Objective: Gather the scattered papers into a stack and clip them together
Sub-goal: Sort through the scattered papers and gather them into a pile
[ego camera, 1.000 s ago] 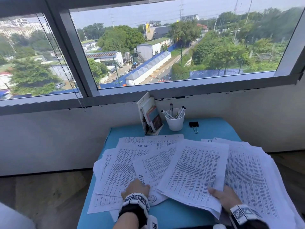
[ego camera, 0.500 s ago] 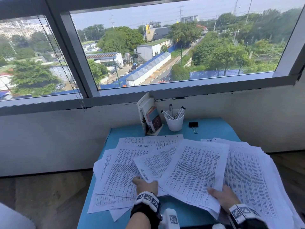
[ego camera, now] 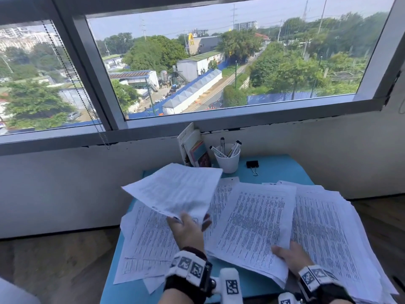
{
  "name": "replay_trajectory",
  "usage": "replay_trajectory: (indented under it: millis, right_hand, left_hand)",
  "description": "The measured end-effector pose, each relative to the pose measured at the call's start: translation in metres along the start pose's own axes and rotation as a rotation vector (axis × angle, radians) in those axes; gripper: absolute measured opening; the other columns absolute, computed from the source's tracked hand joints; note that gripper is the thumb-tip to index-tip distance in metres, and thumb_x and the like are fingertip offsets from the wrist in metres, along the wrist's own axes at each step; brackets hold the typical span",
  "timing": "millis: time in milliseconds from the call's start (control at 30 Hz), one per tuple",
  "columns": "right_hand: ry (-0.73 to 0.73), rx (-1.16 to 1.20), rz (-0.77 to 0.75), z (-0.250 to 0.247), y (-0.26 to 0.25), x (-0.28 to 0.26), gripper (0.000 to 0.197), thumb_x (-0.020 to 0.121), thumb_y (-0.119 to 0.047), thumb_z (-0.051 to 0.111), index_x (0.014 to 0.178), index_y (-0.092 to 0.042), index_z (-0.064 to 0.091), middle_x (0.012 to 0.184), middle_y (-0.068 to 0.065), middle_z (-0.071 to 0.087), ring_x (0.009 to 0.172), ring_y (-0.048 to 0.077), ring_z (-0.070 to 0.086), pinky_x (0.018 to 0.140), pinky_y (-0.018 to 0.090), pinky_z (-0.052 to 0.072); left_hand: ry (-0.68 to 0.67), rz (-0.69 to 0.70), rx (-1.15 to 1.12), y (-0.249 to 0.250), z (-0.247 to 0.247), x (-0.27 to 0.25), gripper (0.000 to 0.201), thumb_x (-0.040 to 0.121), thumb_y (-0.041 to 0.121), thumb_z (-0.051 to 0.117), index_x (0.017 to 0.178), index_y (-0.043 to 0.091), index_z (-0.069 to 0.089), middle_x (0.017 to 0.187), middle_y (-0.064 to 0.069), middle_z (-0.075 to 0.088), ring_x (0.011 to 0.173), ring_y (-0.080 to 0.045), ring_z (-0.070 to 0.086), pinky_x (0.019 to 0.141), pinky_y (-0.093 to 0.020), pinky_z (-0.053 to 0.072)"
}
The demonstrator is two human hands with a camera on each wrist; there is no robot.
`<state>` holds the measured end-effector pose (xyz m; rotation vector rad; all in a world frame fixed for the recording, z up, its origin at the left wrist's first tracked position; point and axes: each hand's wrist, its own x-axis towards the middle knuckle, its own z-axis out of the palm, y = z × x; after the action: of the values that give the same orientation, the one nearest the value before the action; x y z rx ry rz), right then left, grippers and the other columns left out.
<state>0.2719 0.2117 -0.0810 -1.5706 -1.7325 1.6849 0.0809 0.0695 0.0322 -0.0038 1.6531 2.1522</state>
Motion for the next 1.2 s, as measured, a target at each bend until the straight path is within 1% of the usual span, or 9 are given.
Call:
replay_trajectory:
  millis: [167, 267, 333, 467, 567, 667, 900, 1067, 1200]
  right_hand:
    - [-0.008, 0.143, 0.008, 0.001, -0.008, -0.009, 0.03, 0.082, -0.026, 0.06, 0.085, 0.003, 0.068, 0.096, 0.025, 0.07, 0.092, 0.039, 0.066, 0.093, 0.056, 0.047]
    - [-0.01, 0.397, 0.022, 0.004, -0.018, -0.016, 0.053, 0.088, -0.04, 0.057, 0.117, 0.004, 0.059, 0.129, 0.026, 0.054, 0.12, 0.037, 0.051, 0.109, 0.049, 0.033]
    - [-0.031, 0.291, -0.013, 0.006, -0.016, -0.014, 0.09, 0.056, -0.071, 0.07, 0.11, 0.001, 0.064, 0.114, 0.019, 0.064, 0.106, 0.03, 0.06, 0.099, 0.041, 0.042]
    - [-0.012, 0.147, -0.08, 0.011, -0.001, -0.005, 0.085, 0.026, -0.066, 0.084, 0.086, -0.007, 0.07, 0.087, 0.011, 0.074, 0.078, 0.025, 0.07, 0.082, 0.044, 0.055]
    - [-0.002, 0.161, -0.07, 0.008, -0.015, -0.014, 0.044, 0.069, -0.025, 0.081, 0.102, 0.0, 0.067, 0.088, 0.01, 0.074, 0.084, 0.029, 0.07, 0.082, 0.047, 0.055]
    - [-0.02, 0.214, -0.096, -0.019, -0.031, -0.015, 0.027, 0.074, -0.008, 0.074, 0.098, -0.001, 0.065, 0.088, 0.016, 0.074, 0.083, 0.034, 0.07, 0.079, 0.047, 0.056]
    - [0.266, -0.135, -0.061, -0.136, -0.022, 0.003, 0.033, 0.089, -0.004, 0.058, 0.121, -0.002, 0.052, 0.114, 0.019, 0.061, 0.09, 0.027, 0.058, 0.082, 0.037, 0.046]
    - [0.337, -0.441, 0.077, -0.155, 0.019, 0.018, 0.044, 0.088, -0.004, 0.053, 0.132, -0.002, 0.047, 0.125, 0.022, 0.056, 0.104, 0.034, 0.055, 0.079, 0.032, 0.038]
    - [0.466, -0.487, 0.177, -0.138, 0.027, 0.018, 0.048, 0.083, -0.009, 0.058, 0.129, -0.004, 0.045, 0.112, 0.023, 0.06, 0.099, 0.039, 0.059, 0.077, 0.035, 0.043]
  left_hand:
    - [-0.094, -0.301, 0.256, -0.072, 0.021, -0.048, 0.013, 0.101, 0.016, 0.029, 0.114, 0.015, 0.033, 0.089, -0.014, 0.056, 0.049, -0.025, 0.056, 0.045, -0.027, 0.047]
    - [-0.13, -0.346, 0.497, -0.102, 0.023, -0.059, 0.025, 0.099, 0.016, 0.037, 0.121, 0.007, 0.031, 0.101, -0.016, 0.054, 0.083, -0.033, 0.06, 0.073, -0.033, 0.048]
    - [-0.213, -0.392, 0.667, -0.107, 0.022, -0.064, 0.039, 0.097, 0.024, 0.043, 0.128, 0.004, 0.028, 0.108, -0.018, 0.054, 0.103, -0.035, 0.059, 0.086, -0.033, 0.046]
    - [-0.507, -0.378, 1.044, -0.097, 0.018, -0.057, 0.068, 0.095, 0.054, 0.035, 0.137, 0.0, 0.035, 0.14, -0.015, 0.046, 0.128, -0.024, 0.047, 0.099, -0.025, 0.037]
    - [-0.571, -0.237, 1.21, -0.082, 0.005, -0.04, 0.084, 0.088, 0.07, 0.016, 0.114, 0.005, 0.063, 0.118, -0.014, 0.063, 0.101, -0.022, 0.059, 0.091, -0.027, 0.041]
    - [-0.444, -0.071, 1.226, -0.063, -0.016, -0.021, 0.082, 0.08, 0.075, 0.01, 0.079, 0.012, 0.063, 0.074, -0.004, 0.059, 0.066, -0.017, 0.052, 0.073, -0.029, 0.041]
    - [-0.201, 0.321, 1.428, -0.055, -0.062, 0.043, 0.048, 0.089, 0.062, 0.033, 0.116, 0.026, 0.048, 0.12, -0.001, 0.054, 0.11, -0.02, 0.049, 0.095, -0.036, 0.041]
    - [-0.276, 0.196, 1.726, -0.064, -0.08, 0.064, 0.091, 0.076, 0.073, 0.046, 0.147, 0.026, 0.015, 0.156, -0.006, 0.015, 0.143, -0.026, 0.013, 0.112, -0.044, 0.024]
    - [-0.332, 0.116, 1.818, -0.069, -0.081, 0.064, 0.096, 0.073, 0.075, 0.046, 0.148, 0.026, 0.013, 0.157, -0.005, 0.011, 0.144, -0.026, 0.014, 0.112, -0.045, 0.023]
